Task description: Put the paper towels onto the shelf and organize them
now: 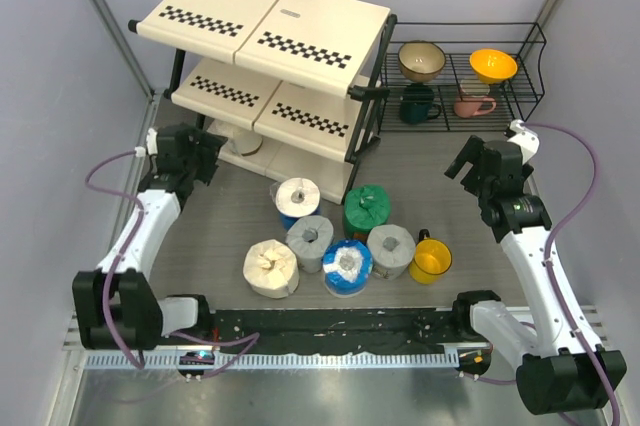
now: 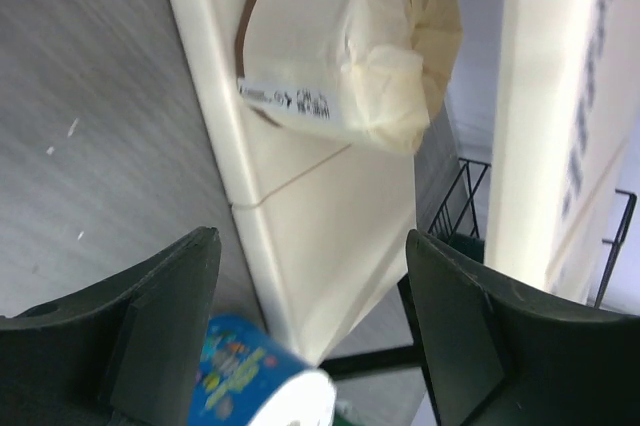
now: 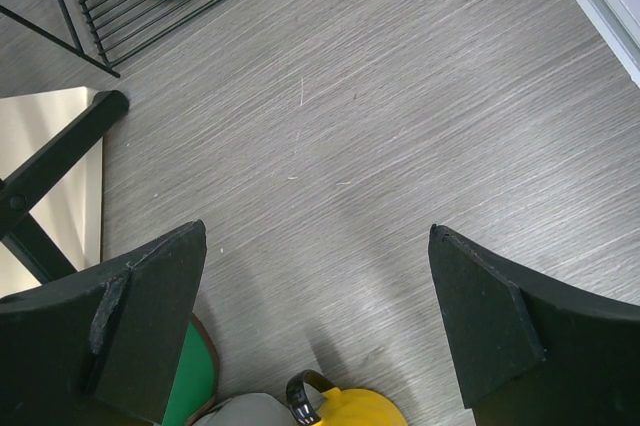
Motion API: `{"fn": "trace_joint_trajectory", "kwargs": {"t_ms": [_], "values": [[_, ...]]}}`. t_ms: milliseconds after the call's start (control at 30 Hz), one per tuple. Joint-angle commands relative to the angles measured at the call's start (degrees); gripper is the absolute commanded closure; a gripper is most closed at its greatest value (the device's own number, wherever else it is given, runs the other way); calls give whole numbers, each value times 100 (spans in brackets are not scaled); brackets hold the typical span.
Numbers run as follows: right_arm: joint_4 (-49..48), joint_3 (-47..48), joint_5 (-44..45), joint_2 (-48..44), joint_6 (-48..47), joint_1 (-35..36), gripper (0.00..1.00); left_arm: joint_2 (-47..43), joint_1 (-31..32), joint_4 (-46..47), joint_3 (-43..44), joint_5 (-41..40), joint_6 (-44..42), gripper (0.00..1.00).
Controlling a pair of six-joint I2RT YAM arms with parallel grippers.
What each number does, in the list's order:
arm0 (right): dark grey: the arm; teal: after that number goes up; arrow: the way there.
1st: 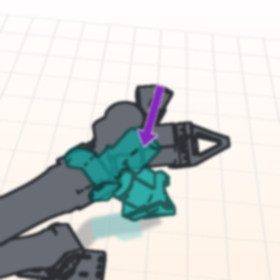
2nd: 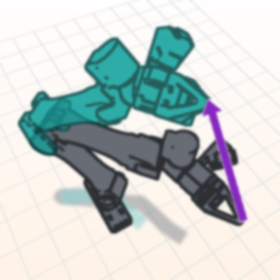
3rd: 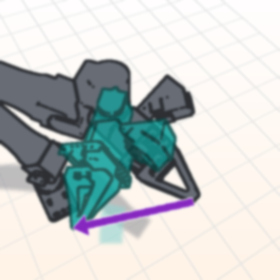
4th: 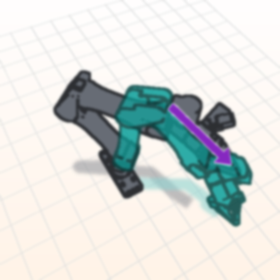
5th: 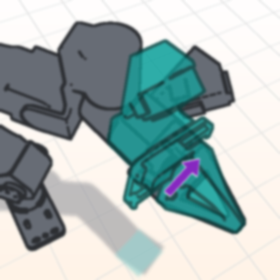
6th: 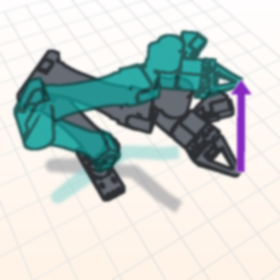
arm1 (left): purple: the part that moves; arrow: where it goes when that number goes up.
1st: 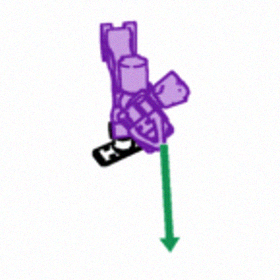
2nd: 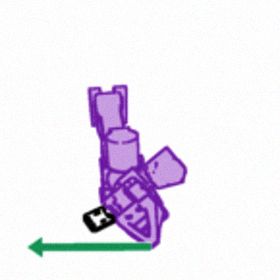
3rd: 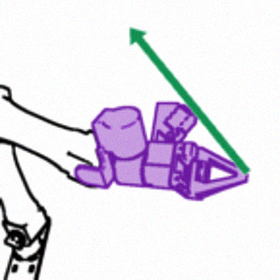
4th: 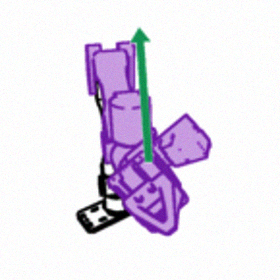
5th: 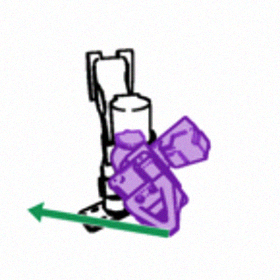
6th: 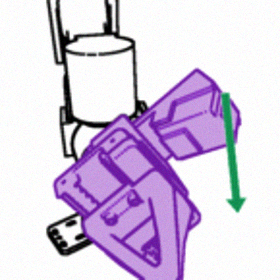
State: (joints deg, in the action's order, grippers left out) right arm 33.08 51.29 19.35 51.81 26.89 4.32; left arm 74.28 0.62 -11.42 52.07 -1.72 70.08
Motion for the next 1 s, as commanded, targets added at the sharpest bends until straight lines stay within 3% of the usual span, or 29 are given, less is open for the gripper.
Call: {"fn": "trace_joint_trajectory", "kwargs": {"t_ms": [0, 233, 467, 567, 700, 967], "values": [[14, 268, -11, -119, -123, -1, 2, -861, -36, -1254, -101, 310, -538, 18], [14, 338, -186, -75, -79, 8, 2, -2144, -36, -3011, -259, 1049, -1416, 1], [5, 399, -274, -14, -105, 8, 2, -3302, -36, -4620, -592, 2095, -2165, 0], [6, 400, -274, 4, -114, -1, 2, -3955, 147, -5314, -524, 1861, -2306, 0], [-12, 365, -283, 74, -114, -1, 2, -4334, 377, -5476, -689, 1517, -2359, 0], [-21, 365, -301, 119, -97, -1, 2, -4405, 395, -5011, -989, 1622, -2306, 0]]}}
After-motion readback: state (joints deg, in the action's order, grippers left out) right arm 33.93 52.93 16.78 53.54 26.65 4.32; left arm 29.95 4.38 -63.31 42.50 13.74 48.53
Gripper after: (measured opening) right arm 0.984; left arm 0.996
